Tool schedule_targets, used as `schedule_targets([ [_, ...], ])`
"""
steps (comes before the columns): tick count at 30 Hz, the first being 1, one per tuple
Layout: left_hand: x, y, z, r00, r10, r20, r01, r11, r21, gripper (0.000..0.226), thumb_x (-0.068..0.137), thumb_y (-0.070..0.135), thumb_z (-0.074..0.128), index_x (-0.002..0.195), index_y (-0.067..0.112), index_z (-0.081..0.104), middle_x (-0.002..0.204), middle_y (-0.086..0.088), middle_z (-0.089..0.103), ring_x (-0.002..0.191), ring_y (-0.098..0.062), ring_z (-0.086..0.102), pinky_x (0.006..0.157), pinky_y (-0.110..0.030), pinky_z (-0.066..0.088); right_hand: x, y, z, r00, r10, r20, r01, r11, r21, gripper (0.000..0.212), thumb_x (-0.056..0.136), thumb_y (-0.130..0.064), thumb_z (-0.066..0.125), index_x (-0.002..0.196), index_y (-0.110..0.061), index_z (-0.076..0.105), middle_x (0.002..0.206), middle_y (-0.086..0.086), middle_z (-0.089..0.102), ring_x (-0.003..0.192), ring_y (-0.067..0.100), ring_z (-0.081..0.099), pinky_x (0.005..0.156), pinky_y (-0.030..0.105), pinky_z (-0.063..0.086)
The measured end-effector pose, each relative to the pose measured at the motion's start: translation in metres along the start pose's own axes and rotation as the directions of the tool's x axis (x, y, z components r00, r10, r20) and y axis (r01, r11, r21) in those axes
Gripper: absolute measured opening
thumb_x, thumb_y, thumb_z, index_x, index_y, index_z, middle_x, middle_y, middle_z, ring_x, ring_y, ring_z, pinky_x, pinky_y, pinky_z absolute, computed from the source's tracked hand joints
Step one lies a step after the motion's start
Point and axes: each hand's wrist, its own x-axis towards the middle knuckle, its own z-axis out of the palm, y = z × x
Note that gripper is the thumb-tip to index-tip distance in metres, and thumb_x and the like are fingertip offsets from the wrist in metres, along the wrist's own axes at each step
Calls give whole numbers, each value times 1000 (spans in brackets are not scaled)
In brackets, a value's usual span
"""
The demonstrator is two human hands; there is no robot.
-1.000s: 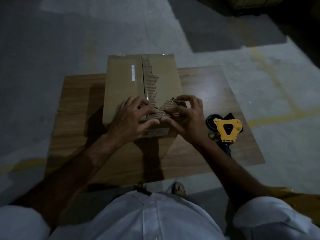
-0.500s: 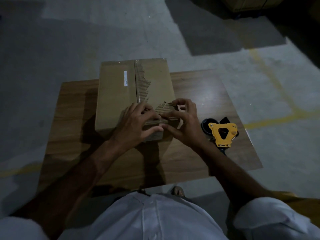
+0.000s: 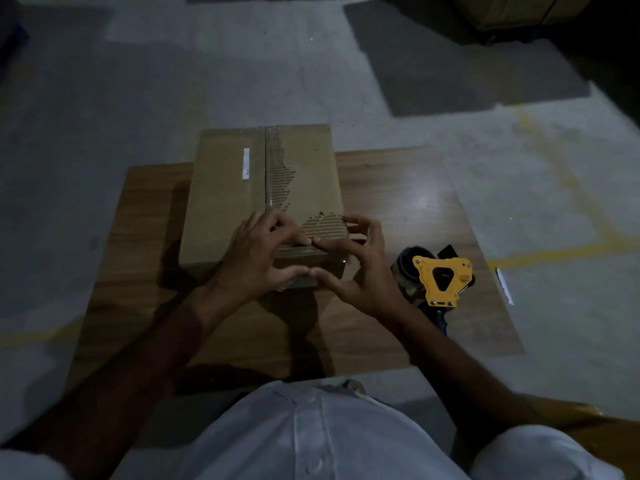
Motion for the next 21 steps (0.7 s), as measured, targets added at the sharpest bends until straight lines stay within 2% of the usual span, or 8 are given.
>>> schedule_targets([
  [3, 1, -7, -3, 998, 64, -9, -64, 996, -62, 33, 90, 55, 68, 113, 32, 73, 114, 6, 57, 106, -20, 54, 86, -44, 49, 12, -1, -1, 998, 23, -65, -24, 1000, -10, 32, 84, -51, 81, 108, -31, 79, 140, 1, 41, 136, 19, 40, 105, 48, 49],
  [6, -5, -6, 4, 992, 72, -99, -74, 997, -22, 27, 92, 49, 71, 111, 31, 76, 114, 5, 61, 102, -21, 56, 81, -45, 48, 16, 3, 6, 993, -19, -117, 14, 999, -41, 30, 85, -49, 80, 105, -27, 79, 137, 1, 44, 134, 17, 41, 102, 42, 48],
  [9, -11, 0, 13, 991, 21, -135, -12, 998, 66, 31, 86, 47, 79, 112, 31, 73, 118, 4, 61, 103, -24, 56, 83, -48, 48, 6, 12, 11, 995, -45, -87, 35, 994, -106, 34, 84, -40, 81, 113, -22, 76, 144, 7, 40, 136, 19, 39, 102, 32, 50],
  [13, -10, 6, 14, 990, -1, -138, 16, 993, 114, 37, 80, 50, 82, 108, 27, 74, 116, 3, 60, 103, -24, 55, 83, -47, 47, -3, 16, 10, 998, -58, -14, 57, 995, -87, 43, 84, -31, 75, 126, -22, 70, 151, 13, 32, 141, 28, 38, 101, 43, 55],
  [17, 3, 7, 8, 995, -27, -92, 27, 1000, -1, 50, 80, 77, 68, 99, 30, 70, 109, 13, 53, 102, -12, 50, 84, -38, 42, 9, 13, -6, 998, -58, 15, 58, 998, 0, 38, 87, -46, 78, 121, -30, 74, 143, 4, 38, 136, 21, 39, 102, 46, 51],
  [21, 12, 10, 17, 990, -1, -144, 2, 1000, 3, 43, 83, 66, 73, 92, 24, 69, 106, 8, 55, 98, -12, 48, 81, -38, 44, 16, 21, -14, 999, -32, 9, 32, 999, -27, 27, 92, -48, 73, 118, -39, 75, 142, -2, 38, 132, 17, 38, 102, 41, 50],
])
